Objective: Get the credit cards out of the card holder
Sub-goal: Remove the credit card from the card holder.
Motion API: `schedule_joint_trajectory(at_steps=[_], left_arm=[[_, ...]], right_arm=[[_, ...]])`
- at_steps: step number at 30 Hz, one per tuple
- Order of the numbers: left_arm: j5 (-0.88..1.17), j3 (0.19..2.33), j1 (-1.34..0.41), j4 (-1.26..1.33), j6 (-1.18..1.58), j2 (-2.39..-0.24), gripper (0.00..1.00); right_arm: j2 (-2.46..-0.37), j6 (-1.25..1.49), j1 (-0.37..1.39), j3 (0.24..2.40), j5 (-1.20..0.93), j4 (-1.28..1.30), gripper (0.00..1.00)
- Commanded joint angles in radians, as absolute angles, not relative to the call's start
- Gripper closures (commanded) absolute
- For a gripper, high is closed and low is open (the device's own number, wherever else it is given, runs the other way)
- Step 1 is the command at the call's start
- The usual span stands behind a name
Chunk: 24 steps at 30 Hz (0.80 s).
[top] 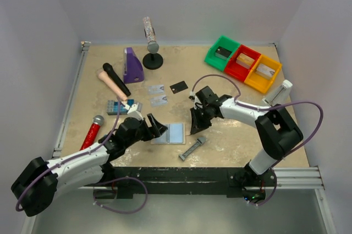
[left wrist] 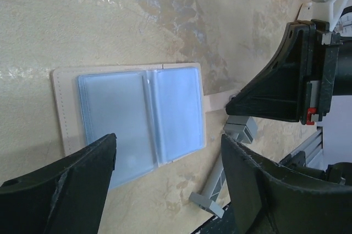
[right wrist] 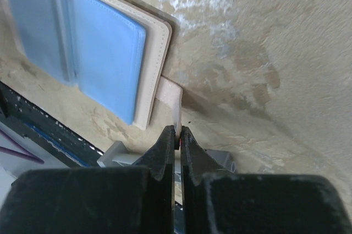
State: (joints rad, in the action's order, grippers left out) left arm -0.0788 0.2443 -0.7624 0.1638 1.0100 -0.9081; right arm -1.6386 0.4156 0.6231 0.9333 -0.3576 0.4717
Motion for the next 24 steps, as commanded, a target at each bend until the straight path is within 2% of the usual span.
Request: schedule_joint_trajectory(at_steps=[1, 8, 24], left_arm=[[-0.055, 0.252, -0.764, 0.193, 0.974, -0.917, 0.21], [-0.075, 0.255, -0.765, 0.147, 0.976, -0.934, 0.25], [-0.051, 0.259, -0.764, 0.173, 0.973, -1.035, 0.26]], right_arm=[[-1.551, 0.449, 0.649, 0.9, -0.376, 0.428, 1.0], [-1.514, 0.453, 0.652, 0.896, -0.368, 0.437, 1.0], [-1.52, 0.468, 0.653, 0.888, -0.391, 0.408, 1.0]])
